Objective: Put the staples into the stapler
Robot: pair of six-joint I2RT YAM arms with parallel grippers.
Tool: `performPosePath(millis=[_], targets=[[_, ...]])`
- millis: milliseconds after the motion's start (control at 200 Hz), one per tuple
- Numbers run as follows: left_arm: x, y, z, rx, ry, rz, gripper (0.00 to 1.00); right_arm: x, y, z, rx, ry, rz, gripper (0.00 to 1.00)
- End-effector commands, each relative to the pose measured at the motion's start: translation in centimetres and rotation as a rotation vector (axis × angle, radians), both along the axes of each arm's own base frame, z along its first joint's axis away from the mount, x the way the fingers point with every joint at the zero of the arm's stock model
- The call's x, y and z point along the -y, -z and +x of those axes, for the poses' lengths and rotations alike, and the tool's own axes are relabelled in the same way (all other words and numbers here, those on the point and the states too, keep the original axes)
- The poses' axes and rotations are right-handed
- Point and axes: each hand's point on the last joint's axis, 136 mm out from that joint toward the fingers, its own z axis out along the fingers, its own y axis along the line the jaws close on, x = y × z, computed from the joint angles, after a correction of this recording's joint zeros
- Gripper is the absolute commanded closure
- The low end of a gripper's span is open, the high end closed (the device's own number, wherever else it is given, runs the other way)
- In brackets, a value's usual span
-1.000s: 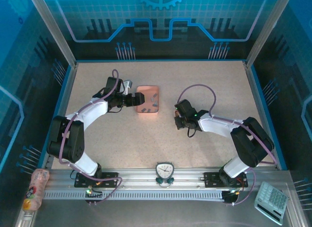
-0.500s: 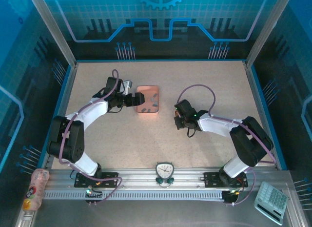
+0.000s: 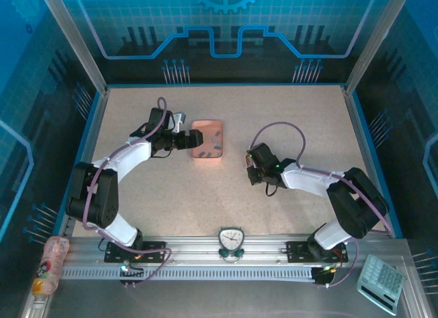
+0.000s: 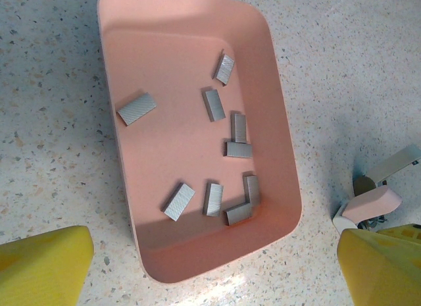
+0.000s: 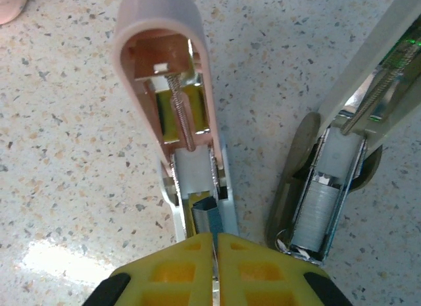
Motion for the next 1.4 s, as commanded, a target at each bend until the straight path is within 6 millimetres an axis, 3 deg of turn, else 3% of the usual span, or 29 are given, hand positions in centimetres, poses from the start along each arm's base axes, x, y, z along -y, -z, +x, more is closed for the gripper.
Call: performPosePath(millis=[0,240,475,700,810,835,1396], targets=[[-0.1,0.0,0.2,0.005,0.012,-0.014,0.03,-0.6,-1.0,0.1,0.019,-0.021,0.034,0.88],[-0.1,-0.1,0.2,0.007,0.012,-0.015,0.03,-0.4,-1.7,0.1,-0.072,0.031,0.138,0.81],[-0.1,-0.1,0.2,0.006,0.011,-0.016,0.03,0.4,-1.1,-0.4,-0.158,0.079,0.137,0.75],[0.0,-0.1,0.2,0.005,0.011,-0.018,0.03,-0.7,-1.1,0.0,-0.178,0.050,0.160,0.76],[-0.1,-0.1,0.2,0.006,0.011,-0.016,0.03,-0.4,-0.1,-0.3,-0.204,0.049,0.135,0.77],[-0.1,0.0,0.2,0.004,0.011,-0.016,0.03,-0.9,-0.9,0.5,-0.184,0.045,0.144,0.77],[-0.1,0.0,0.2,0.005,0.013,-0.013,0.03,-0.6,0.7,0.9,-0.217,0.045,0.087,0.82]])
